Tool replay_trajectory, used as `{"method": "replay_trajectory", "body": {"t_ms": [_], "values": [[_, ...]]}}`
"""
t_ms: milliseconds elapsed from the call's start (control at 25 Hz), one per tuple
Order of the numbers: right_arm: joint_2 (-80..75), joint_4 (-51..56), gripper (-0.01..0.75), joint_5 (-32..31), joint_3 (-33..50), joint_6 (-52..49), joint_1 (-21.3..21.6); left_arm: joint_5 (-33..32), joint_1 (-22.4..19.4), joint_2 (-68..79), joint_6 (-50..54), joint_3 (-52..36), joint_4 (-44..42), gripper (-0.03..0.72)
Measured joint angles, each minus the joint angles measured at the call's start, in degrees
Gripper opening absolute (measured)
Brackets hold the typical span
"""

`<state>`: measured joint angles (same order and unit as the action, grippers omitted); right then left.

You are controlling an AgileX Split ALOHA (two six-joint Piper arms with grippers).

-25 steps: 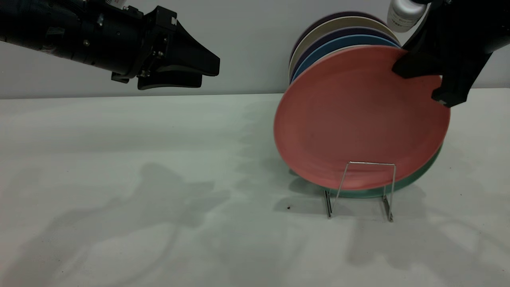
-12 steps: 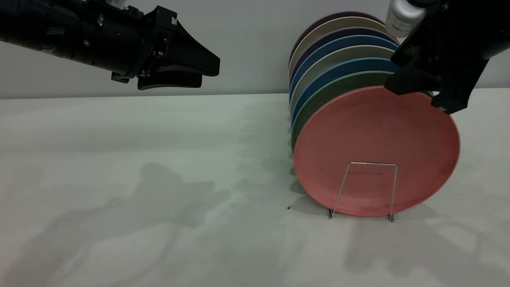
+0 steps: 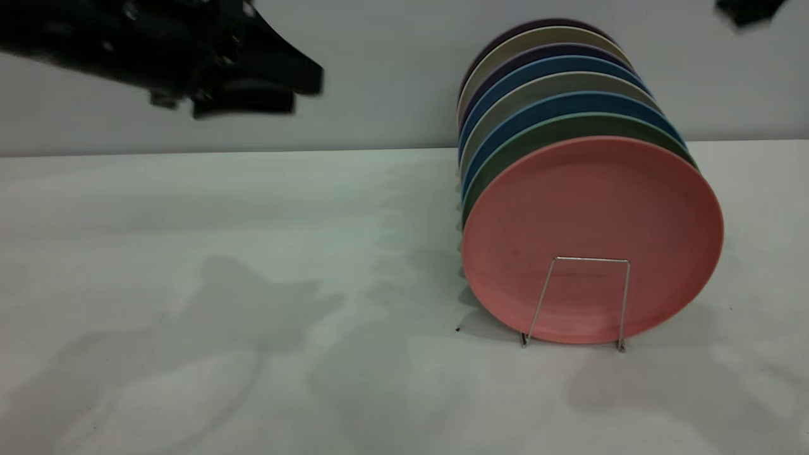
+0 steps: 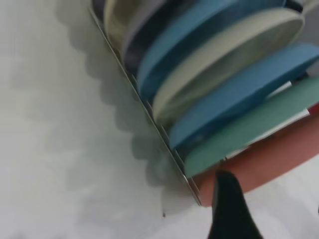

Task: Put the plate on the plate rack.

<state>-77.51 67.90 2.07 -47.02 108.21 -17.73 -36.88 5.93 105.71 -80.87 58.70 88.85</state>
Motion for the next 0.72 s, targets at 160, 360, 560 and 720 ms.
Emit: {"method": "replay_trajectory", "body": {"t_ms": [160,360,560,720], "values": [[5.0,12.2,0.346,1.9,0.1,4.8,0.0,-0.2,-3.6,-7.0,2.0,0.0,-3.4,0.453],[11.8,29.2,0.346,7.5,0.1,13.4,0.0,-0.9,-7.2,-16.6,4.7,-0.1,-5.6,0.453],[18.9,35.4,0.339,13.2,0.1,13.4,-0.2,-1.2,-7.4,-27.3,8.2,-0.5,-9.4,0.453],[24.0,35.5,0.298,15.5,0.1,13.4,-2.0,-2.0,-7.4,-35.7,12.6,-0.5,-14.3,0.453]]}}
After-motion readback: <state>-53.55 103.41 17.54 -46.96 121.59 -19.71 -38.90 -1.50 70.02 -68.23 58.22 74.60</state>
